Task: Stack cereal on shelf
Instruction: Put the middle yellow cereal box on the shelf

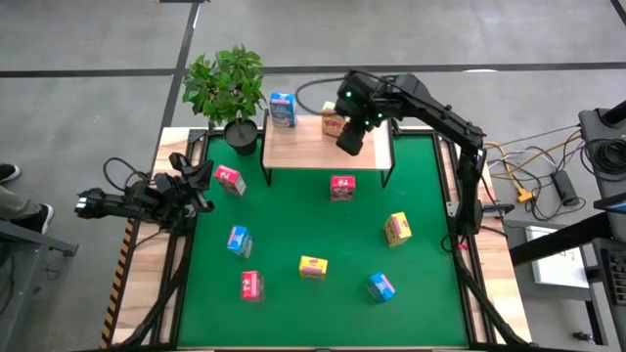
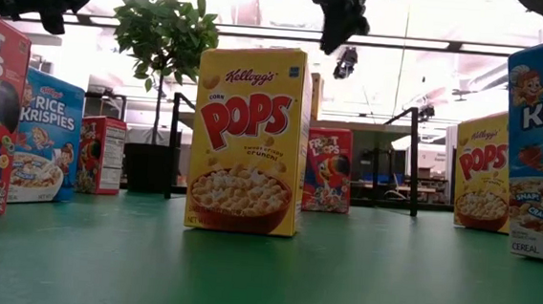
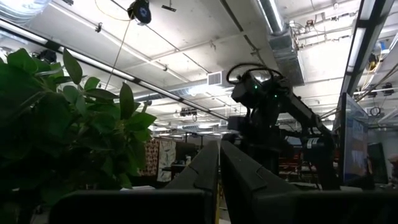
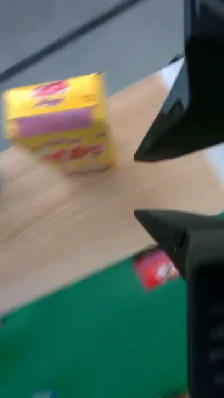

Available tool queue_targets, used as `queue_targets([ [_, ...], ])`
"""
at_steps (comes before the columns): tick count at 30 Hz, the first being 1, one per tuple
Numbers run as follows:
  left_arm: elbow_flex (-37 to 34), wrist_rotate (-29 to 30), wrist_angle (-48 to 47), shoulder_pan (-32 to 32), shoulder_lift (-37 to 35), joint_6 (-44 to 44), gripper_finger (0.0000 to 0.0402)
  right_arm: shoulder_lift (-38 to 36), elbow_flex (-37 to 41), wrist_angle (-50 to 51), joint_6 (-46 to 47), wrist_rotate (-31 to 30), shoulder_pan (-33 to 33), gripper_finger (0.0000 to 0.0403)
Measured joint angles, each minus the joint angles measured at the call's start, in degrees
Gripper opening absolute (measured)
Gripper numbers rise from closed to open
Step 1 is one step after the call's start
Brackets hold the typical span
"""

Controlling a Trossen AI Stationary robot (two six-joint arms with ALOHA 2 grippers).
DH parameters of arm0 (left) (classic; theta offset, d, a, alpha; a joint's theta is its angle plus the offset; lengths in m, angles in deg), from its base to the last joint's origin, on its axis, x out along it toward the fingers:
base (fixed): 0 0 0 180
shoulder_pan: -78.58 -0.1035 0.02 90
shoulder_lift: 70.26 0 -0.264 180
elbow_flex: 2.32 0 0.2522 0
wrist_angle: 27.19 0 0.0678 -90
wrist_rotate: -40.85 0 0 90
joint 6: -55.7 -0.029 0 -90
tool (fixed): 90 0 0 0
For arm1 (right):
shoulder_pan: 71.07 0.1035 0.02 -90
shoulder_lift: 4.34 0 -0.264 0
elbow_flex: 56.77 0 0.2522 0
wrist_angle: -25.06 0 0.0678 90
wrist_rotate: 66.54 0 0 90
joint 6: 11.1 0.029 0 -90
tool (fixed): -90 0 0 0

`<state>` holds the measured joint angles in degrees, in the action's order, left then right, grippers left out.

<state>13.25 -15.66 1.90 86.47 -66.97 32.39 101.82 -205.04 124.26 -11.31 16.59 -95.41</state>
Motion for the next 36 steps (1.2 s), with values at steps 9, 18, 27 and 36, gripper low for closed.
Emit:
queue_targets([
  [9, 0.0, 0.0, -0.2, 0.0, 0.0, 0.0, 0.0, 0.9, 7.4, -4.5, -2.4, -10.7, -2.5, 0.0013],
  [18, 0.0, 0.0, -0.1, 0.0, 0.0, 0.0, 0.0, 0.9, 10.3, -15.0, -6.9, -10.7, -4.8, 0.0013],
  [27, 0.0, 0.0, 0.0, 0.0, 0.0, 0.0, 0.0, 0.9, 12.7, -20.5, -8.6, -10.7, -5.1, 0.0013],
  [36, 0.0, 0.0, -0.2, 0.0, 0.0, 0.0, 0.0, -0.2, 12.3, -12.7, -3.6, -9.7, -4.8, 0.0013],
])
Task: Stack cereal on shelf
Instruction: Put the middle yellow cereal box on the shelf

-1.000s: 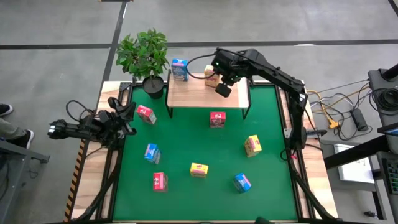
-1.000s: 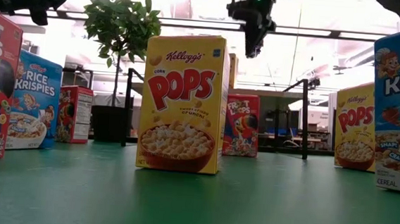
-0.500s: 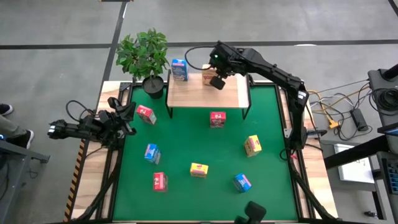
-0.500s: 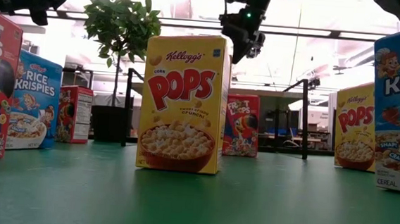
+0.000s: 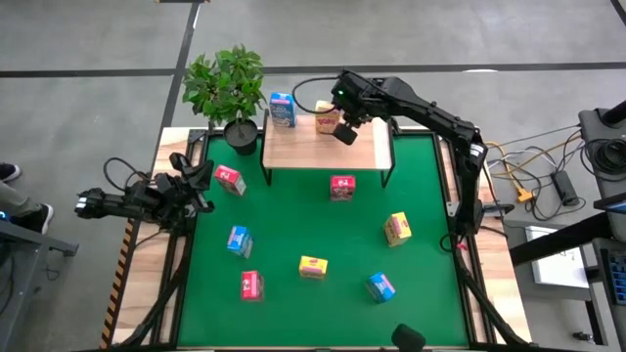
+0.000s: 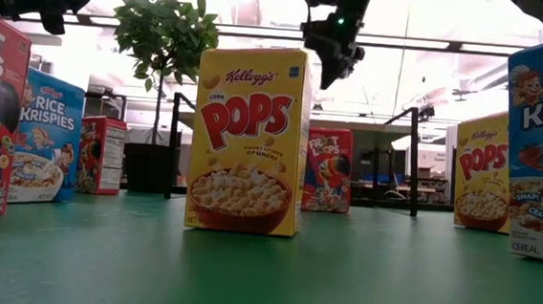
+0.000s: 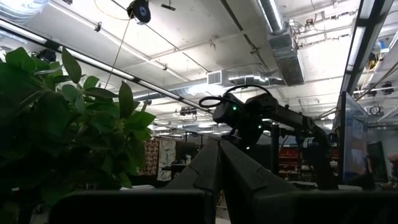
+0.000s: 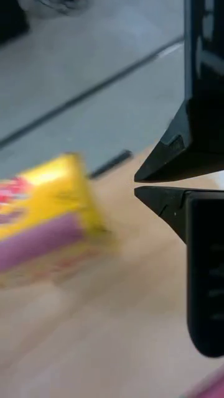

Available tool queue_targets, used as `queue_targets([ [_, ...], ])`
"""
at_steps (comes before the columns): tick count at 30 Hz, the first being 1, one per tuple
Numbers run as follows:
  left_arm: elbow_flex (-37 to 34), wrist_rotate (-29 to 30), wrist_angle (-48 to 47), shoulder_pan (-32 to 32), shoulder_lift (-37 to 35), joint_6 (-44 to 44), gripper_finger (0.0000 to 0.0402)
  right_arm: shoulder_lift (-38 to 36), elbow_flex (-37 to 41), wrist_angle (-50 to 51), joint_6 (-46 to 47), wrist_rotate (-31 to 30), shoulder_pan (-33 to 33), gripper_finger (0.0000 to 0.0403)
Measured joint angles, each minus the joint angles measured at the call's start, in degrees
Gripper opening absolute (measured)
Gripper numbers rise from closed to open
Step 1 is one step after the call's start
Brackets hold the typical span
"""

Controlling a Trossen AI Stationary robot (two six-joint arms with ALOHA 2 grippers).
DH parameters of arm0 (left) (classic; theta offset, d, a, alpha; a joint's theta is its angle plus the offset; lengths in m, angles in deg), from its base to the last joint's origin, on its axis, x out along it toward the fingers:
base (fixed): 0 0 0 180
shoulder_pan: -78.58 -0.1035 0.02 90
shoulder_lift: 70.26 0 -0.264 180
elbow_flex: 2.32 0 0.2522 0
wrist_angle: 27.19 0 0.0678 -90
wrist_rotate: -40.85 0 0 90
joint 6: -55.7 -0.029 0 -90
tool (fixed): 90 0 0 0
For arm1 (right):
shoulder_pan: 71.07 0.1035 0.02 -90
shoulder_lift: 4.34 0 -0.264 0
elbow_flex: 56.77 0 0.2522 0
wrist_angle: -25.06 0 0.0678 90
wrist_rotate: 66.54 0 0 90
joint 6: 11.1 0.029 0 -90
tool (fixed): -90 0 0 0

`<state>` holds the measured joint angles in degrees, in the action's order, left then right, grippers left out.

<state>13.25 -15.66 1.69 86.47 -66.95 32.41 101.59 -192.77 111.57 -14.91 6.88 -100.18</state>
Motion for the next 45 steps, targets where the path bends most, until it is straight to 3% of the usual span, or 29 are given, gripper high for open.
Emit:
queue_targets([
  [4, 0.0, 0.0, -0.1, 0.0, 0.0, 0.0, 0.0, -0.9, 1.2, 3.0, 1.8, 6.0, 0.3, 0.0013],
  [7, 0.0, 0.0, -0.2, 0.0, 0.0, 0.0, 0.0, -1.3, 3.9, -0.8, 1.0, 10.4, 1.5, 0.0013],
  [10, 0.0, 0.0, -0.3, 0.0, 0.0, 0.0, 0.0, -1.8, 7.6, -6.0, -0.2, 11.1, 3.0, 0.0013],
  [13, 0.0, 0.0, -0.4, 0.0, 0.0, 0.0, 0.0, -1.9, 11.3, -11.5, -1.6, 9.8, 3.8, 0.0013],
  [19, 0.0, 0.0, -0.4, 0.0, 0.0, 0.0, 0.0, -1.9, 16.4, -21.4, -5.0, 0.7, 4.5, 0.0013],
  [30, 0.0, 0.0, -0.4, 0.0, 0.0, 0.0, 0.0, -1.9, 19.9, -31.8, -9.0, 0.0, 4.5, 0.0013],
  [45, 0.0, 0.0, -0.4, 0.0, 0.0, 0.0, 0.0, -1.8, 21.3, -33.8, -13.3, -2.0, 4.2, 0.0013],
])
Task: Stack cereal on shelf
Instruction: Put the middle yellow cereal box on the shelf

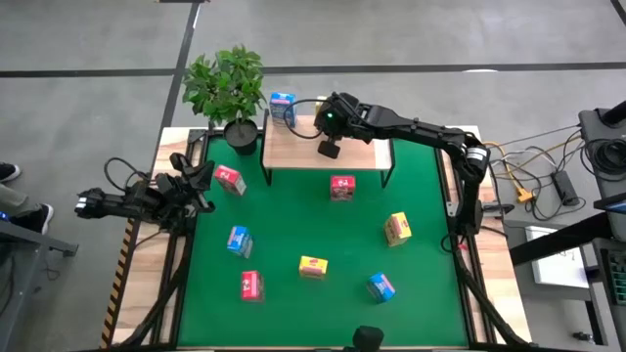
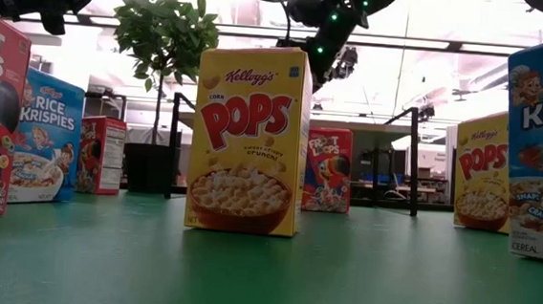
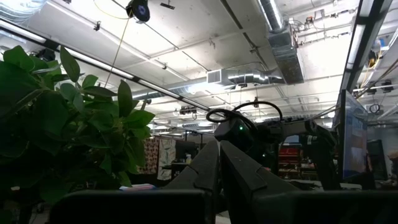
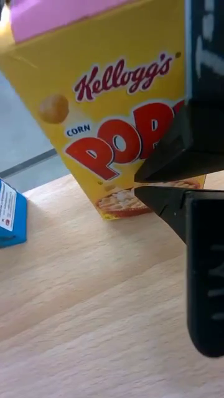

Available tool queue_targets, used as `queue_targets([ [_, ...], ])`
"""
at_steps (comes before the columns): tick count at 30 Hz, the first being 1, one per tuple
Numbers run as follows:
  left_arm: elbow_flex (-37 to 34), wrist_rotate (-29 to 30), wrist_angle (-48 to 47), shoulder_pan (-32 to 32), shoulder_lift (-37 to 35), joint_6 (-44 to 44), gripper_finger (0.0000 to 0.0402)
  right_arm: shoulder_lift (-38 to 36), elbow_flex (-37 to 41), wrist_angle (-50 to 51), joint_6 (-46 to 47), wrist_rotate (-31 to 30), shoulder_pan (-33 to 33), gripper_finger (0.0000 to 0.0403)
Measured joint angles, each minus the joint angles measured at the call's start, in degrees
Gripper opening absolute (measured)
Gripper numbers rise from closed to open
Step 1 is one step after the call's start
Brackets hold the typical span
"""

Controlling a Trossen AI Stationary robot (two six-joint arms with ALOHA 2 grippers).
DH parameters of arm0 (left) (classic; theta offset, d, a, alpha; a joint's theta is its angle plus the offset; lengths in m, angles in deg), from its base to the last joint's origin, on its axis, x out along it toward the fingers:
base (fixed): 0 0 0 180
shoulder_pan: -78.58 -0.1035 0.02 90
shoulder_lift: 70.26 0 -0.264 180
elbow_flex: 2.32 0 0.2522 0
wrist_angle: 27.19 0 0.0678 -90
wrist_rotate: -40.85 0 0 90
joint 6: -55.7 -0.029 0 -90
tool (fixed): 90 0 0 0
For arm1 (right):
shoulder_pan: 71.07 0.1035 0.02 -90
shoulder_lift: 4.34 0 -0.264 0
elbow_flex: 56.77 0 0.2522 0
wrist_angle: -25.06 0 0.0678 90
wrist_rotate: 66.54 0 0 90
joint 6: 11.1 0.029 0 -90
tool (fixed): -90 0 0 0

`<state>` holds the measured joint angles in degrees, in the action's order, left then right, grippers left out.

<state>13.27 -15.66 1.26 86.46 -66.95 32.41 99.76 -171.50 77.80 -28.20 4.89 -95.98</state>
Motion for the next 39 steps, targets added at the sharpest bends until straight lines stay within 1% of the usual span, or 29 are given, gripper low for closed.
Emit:
queue_targets([
  [7, 0.0, 0.0, -0.1, 0.0, 0.0, 0.0, 0.0, -0.4, 0.3, 8.4, 2.4, -0.5, 0.6, 0.0013],
  [10, 0.0, 0.0, -0.2, 0.0, 0.0, 0.0, 0.0, -0.3, 1.1, 8.6, 2.5, -2.5, 0.5, 0.0013],
  [20, 0.0, 0.0, -0.1, 0.0, 0.0, 0.3, 0.0, 1.5, 1.7, -1.2, -1.6, -2.6, -0.2, 0.0013],
  [25, 0.0, 0.0, -0.1, 0.0, 0.0, 0.3, 0.0, 2.6, 1.8, -2.6, -2.4, -2.7, -0.5, 0.0013],
  [29, 0.0, 0.0, -0.1, 0.0, 0.0, 0.3, 0.0, 2.5, 1.8, -2.2, -2.5, -2.7, -0.4, 0.0013],
  [39, 0.0, 0.0, -0.1, 0.0, 0.0, 0.3, 0.0, -0.5, 1.8, 4.0, -0.4, -2.6, 0.1, 0.0013],
])
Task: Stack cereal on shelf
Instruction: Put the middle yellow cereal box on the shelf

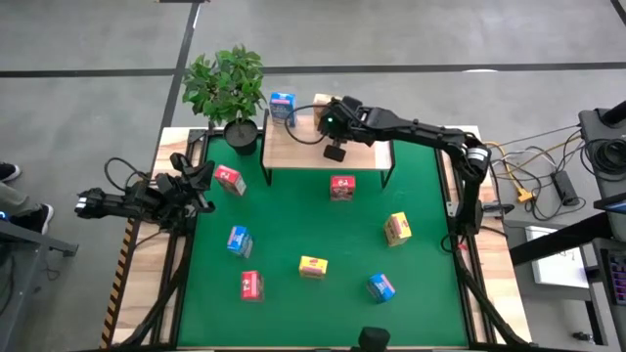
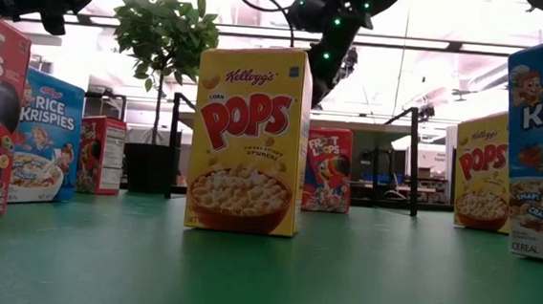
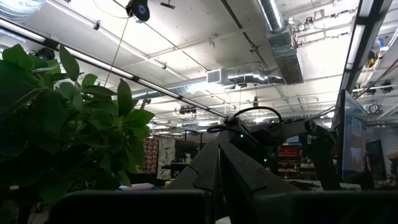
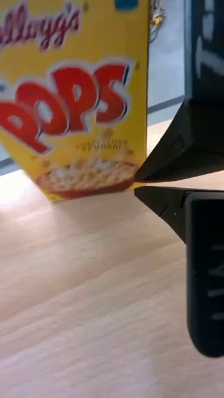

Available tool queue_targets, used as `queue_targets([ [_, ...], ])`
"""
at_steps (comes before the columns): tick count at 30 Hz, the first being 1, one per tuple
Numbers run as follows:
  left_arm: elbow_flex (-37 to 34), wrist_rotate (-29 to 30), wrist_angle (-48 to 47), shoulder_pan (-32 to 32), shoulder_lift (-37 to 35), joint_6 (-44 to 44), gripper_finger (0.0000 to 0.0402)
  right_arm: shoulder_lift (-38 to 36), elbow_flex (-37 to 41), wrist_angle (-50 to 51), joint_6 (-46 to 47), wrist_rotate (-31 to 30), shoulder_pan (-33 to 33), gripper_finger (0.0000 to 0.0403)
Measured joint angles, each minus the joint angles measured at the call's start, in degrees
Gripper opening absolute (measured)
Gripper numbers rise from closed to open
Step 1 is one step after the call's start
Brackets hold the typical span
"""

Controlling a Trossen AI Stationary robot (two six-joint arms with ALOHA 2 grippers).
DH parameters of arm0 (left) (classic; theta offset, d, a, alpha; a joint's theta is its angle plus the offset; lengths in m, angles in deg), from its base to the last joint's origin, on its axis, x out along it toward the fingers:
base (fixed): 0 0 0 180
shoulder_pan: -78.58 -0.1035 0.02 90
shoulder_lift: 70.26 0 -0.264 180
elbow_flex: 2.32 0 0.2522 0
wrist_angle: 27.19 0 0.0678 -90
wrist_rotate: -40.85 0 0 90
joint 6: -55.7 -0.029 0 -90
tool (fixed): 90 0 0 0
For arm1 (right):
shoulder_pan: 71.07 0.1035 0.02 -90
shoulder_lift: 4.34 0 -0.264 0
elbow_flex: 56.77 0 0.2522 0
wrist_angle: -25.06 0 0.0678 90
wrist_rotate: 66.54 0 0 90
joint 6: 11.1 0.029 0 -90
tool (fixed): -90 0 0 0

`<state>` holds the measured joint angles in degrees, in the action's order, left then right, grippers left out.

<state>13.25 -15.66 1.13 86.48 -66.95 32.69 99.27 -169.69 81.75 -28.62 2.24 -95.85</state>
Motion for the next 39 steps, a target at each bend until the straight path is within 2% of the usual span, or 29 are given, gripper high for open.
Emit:
queue_targets([
  [9, 0.0, 0.0, 0.0, 0.0, 0.0, 0.0, 0.0, -0.4, 0.0, -2.0, -0.5, -0.1, -0.1, 0.0013],
  [15, 0.0, 0.0, 0.0, 0.0, 0.0, 0.0, 0.0, -0.4, 0.0, -3.4, 1.3, 10.9, -0.1, 0.0013],
  [18, 0.0, 0.0, 0.0, 0.0, 0.0, 0.0, 0.0, -0.4, 0.0, -5.4, 0.5, 9.1, -0.3, 0.0013],
  [24, 0.0, 0.0, 0.0, 0.0, 0.0, 0.5, 0.0, -0.4, 0.0, -3.6, -1.7, -0.3, -0.9, 0.0013],
  [39, 0.0, 0.0, 0.0, 0.0, 0.0, 0.6, 0.0, -0.4, 0.0, -2.7, 0.0, 1.7, -0.3, 0.0013],
])
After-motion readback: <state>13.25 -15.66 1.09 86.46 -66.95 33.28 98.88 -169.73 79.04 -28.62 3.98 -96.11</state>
